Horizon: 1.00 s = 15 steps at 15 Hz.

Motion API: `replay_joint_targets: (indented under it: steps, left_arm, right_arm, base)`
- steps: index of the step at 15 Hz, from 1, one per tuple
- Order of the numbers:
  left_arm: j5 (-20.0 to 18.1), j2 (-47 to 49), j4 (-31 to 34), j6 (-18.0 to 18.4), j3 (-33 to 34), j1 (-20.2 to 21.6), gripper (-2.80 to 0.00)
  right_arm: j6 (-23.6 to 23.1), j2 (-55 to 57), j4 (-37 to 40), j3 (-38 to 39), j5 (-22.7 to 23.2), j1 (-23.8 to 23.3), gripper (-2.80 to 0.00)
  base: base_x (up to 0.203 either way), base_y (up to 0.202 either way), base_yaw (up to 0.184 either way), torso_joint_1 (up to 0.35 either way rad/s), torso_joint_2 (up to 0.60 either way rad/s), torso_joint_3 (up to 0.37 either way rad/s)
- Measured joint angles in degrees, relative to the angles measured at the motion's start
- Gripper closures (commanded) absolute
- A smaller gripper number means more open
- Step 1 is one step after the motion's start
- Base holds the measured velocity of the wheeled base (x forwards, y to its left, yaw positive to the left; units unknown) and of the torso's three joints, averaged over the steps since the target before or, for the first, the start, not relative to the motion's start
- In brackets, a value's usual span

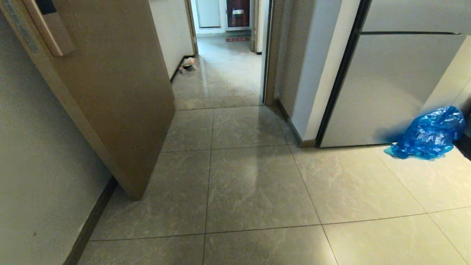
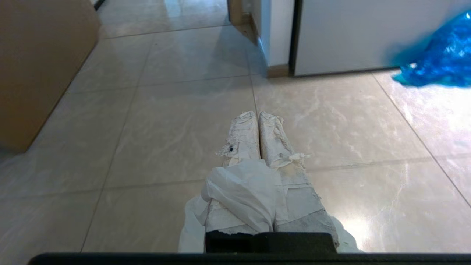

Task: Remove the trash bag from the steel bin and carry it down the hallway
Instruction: Put the trash bag at the door

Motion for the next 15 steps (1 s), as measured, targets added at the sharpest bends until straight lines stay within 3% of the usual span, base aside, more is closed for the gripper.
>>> replay_joint_targets:
  steps: [15]
  left_arm:
    - [0.00, 0.00, -0.05, -0.06, 0.00, 0.00, 0.00]
  right_arm:
    - [-0.05, 0.00, 0.00, 0.00, 0.02, 0.00, 0.00]
  base:
    - [0.184, 0.000, -0.003, 0.002, 0.00, 0.003]
